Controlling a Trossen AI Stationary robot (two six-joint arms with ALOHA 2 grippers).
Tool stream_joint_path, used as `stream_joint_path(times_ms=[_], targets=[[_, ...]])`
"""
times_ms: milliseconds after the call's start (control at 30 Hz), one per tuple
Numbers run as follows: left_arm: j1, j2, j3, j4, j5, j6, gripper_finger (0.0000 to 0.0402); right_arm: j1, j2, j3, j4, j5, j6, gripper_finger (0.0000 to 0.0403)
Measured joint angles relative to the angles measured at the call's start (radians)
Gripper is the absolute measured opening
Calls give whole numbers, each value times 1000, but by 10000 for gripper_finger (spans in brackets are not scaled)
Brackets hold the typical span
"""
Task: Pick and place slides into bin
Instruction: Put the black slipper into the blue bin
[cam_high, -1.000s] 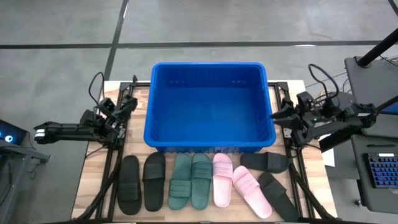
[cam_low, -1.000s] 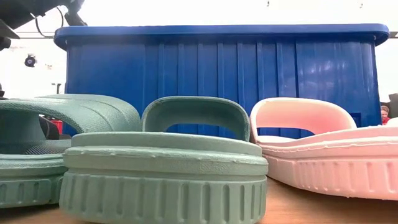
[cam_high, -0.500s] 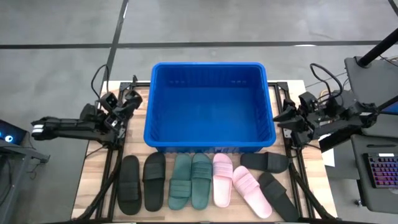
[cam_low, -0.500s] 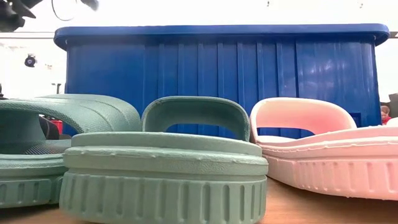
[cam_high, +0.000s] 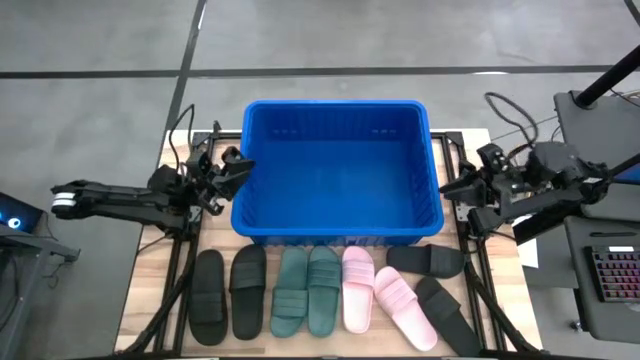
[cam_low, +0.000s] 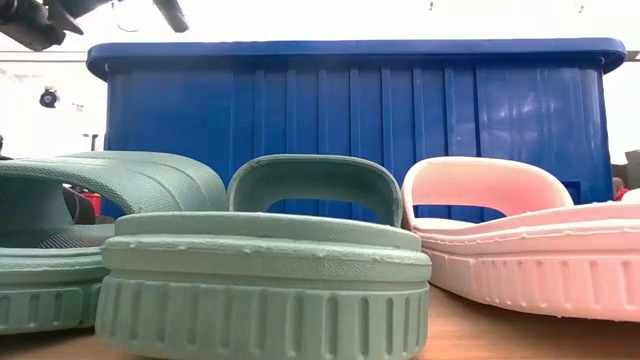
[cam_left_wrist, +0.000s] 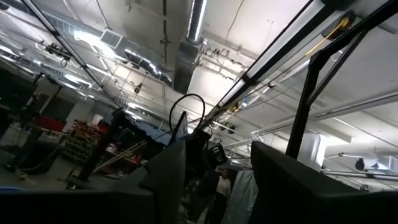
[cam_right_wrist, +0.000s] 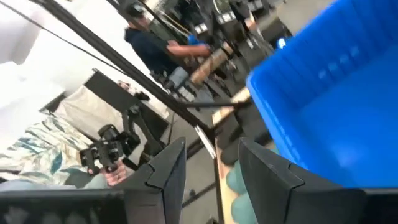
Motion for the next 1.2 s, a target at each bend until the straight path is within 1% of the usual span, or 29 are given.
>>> stream_joint_path(times_ms=[200, 300, 500, 600, 733, 800, 833, 900, 1000, 1067, 1133, 1200], targets=[[2, 15, -3, -4, 0, -2, 169, 0, 116, 65, -117, 5, 123, 138], [2, 21, -3, -4, 0, -1, 169, 0, 182, 103, -134, 5, 174, 138], [2, 20, -6, -7, 6, -4, 169, 1, 318, 224, -196, 8, 204, 138], [2, 24, -6, -2, 29, -4, 169, 12, 382, 290, -215, 35, 186, 138], [2, 29, -7, -10, 41, -6, 169, 38, 470, 355, -116, 39, 79, 138], [2, 28, -8, -13, 49, -9, 169, 49, 513, 395, -112, 39, 56, 138], [2, 26, -7, -13, 53, -9, 169, 56, 535, 416, -139, 39, 56, 138], [2, 25, -8, -9, 59, -9, 169, 72, 577, 457, -259, 39, 93, 136], [2, 24, -10, -23, 65, -9, 169, 98, 642, 516, -521, 34, 237, 136], [2, 24, -9, -44, 65, -9, 169, 126, 677, 539, -645, 35, 322, 136], [2, 21, -10, -75, 65, -9, 169, 158, 702, 552, -690, 36, 377, 137], [2, 22, -10, -97, 65, -9, 169, 181, 717, 561, -687, 39, 425, 136]])
